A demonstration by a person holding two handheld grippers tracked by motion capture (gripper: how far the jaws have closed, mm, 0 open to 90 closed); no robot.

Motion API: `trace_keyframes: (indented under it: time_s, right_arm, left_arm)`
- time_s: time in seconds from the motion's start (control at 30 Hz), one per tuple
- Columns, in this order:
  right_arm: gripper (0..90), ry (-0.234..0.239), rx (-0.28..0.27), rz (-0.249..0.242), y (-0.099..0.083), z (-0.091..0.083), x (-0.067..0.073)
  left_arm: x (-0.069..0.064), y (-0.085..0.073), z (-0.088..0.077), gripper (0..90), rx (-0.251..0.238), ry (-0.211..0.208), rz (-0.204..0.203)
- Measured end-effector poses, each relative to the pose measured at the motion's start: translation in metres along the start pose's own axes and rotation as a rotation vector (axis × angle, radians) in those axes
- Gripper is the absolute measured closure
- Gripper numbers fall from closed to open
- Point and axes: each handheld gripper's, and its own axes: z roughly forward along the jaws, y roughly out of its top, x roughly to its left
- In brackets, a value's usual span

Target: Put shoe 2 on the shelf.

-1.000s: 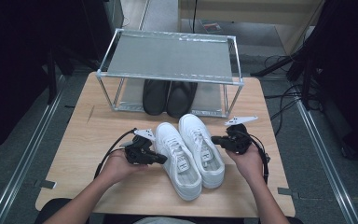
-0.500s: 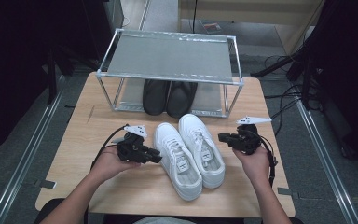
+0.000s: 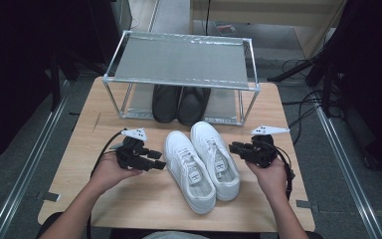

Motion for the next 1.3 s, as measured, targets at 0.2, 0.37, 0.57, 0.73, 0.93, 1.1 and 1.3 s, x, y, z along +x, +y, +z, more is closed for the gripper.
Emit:
trace_keyframes:
  time_s: [0.2, 0.37, 0.57, 0.73, 0.93, 1.1, 1.3]
  right_arm:
    - [71.6, 0.012, -0.016, -0.002, 0.002, -0.003, 0.009]
    - [67.5, 0.012, -0.032, -0.007, 0.003, -0.005, 0.016]
    - [66.3, 0.038, -0.039, -0.014, 0.002, -0.005, 0.031]
    - [60.9, 0.047, -0.041, -0.042, 0.001, -0.002, 0.047]
    - [48.3, 0.018, -0.052, -0.049, -0.001, 0.004, 0.061]
    - [42.3, 0.025, -0.075, -0.009, -0.004, 0.006, 0.069]
    - [37.6, -0.003, -0.05, -0.026, -0.012, 0.016, 0.08]
  left_arm:
    - [0.0, -0.001, -0.003, 45.1, -0.011, 0.018, 0.003]
    - [0.003, 0.0, -0.005, 40.4, -0.031, 0.021, -0.011]
    - [0.003, 0.0, -0.006, 39.8, -0.038, 0.033, -0.013]
    - [0.005, 0.0, -0.008, 39.7, -0.047, 0.036, -0.019]
    - [0.007, 0.0, -0.011, 39.6, -0.055, 0.043, -0.022]
    - [0.008, 0.002, -0.013, 39.6, -0.065, 0.046, -0.023]
    - [0.01, 0.004, -0.012, 39.6, -0.088, 0.029, -0.036]
